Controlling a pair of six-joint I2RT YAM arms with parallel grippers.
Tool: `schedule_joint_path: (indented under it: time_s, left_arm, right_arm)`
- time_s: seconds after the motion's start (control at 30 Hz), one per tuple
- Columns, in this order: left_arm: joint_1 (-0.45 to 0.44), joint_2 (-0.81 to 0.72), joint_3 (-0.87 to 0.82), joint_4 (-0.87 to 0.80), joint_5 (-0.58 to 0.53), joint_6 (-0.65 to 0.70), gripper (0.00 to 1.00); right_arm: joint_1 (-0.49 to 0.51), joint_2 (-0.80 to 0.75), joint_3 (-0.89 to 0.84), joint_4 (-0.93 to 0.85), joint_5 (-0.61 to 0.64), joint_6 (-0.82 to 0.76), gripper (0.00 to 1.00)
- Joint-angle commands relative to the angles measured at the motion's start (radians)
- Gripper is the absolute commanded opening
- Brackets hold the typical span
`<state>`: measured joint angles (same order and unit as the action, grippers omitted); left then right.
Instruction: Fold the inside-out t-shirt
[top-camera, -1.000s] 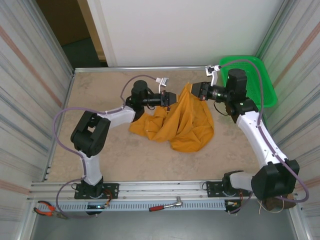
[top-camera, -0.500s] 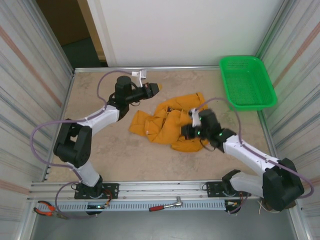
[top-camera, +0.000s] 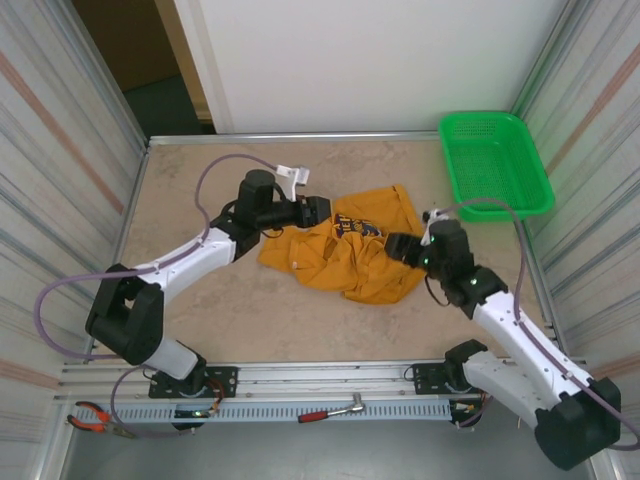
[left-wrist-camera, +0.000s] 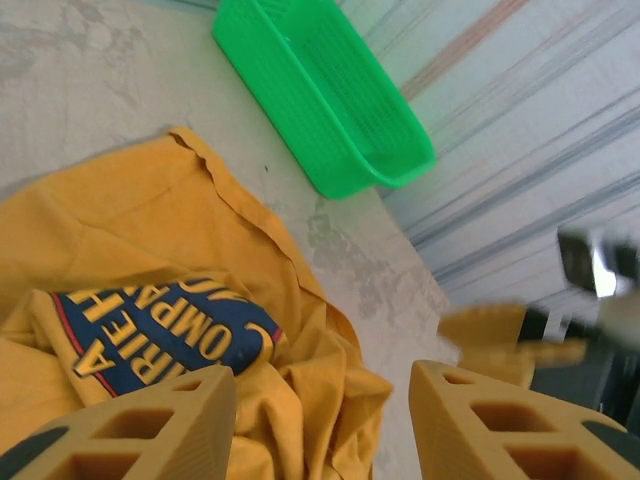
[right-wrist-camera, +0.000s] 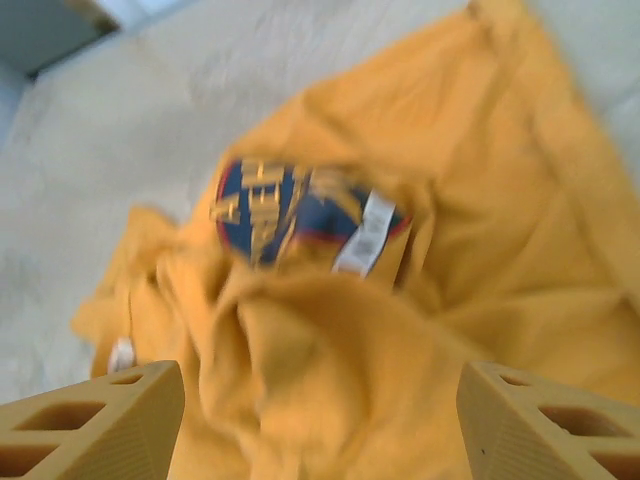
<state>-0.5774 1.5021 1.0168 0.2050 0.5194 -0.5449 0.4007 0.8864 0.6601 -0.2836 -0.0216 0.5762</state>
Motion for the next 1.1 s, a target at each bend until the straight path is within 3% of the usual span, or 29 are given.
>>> schedule_joint_path:
  time_s: [0.0, 0.13, 0.33, 0.57, 0.73, 0.8, 0.93, 1.07]
  left_arm:
    - [-0.045, -0.042, -0.008, -0.064, -0.059, 0.061, 0.51]
    - [-0.087, -0.068, -0.034, -0.089, -0.100, 0.068, 0.53]
    - [-0.097, -0.127, -0.101, -0.074, -0.151, 0.034, 0.54]
    - [-0.096, -0.135, -0.115, -0.074, -0.155, 0.025, 0.54]
    - [-0.096, -0.138, -0.121, -0.070, -0.158, 0.025, 0.54]
    - [-0.097, -0.139, -0.120, -0.071, -0.156, 0.025, 0.54]
    - [-0.096, -0.147, -0.122, -0.073, -0.157, 0.027, 0.55]
    - [-0.096, -0.161, -0.115, -0.083, -0.164, 0.041, 0.58]
  right_arm:
    - [-0.024, 0.094, 0.064, -0.066, -0.096, -0.081, 0.70]
    - [-0.018, 0.215, 0.095, -0.051, -0.142, -0.107, 0.67]
    - [0.005, 0.257, 0.056, 0.009, -0.158, -0.069, 0.58]
    - [0.007, 0.295, 0.086, 0.008, -0.196, -0.069, 0.18]
    - [0.006, 0.291, 0.102, -0.003, -0.213, -0.062, 0.18]
    - [0.004, 0.294, 0.102, 0.000, -0.230, -0.064, 0.00]
    - [-0.028, 0.271, 0.181, -0.026, -0.303, -0.073, 0.00]
    - [-0.094, 0.228, 0.426, -0.097, -0.432, -0.101, 0.00]
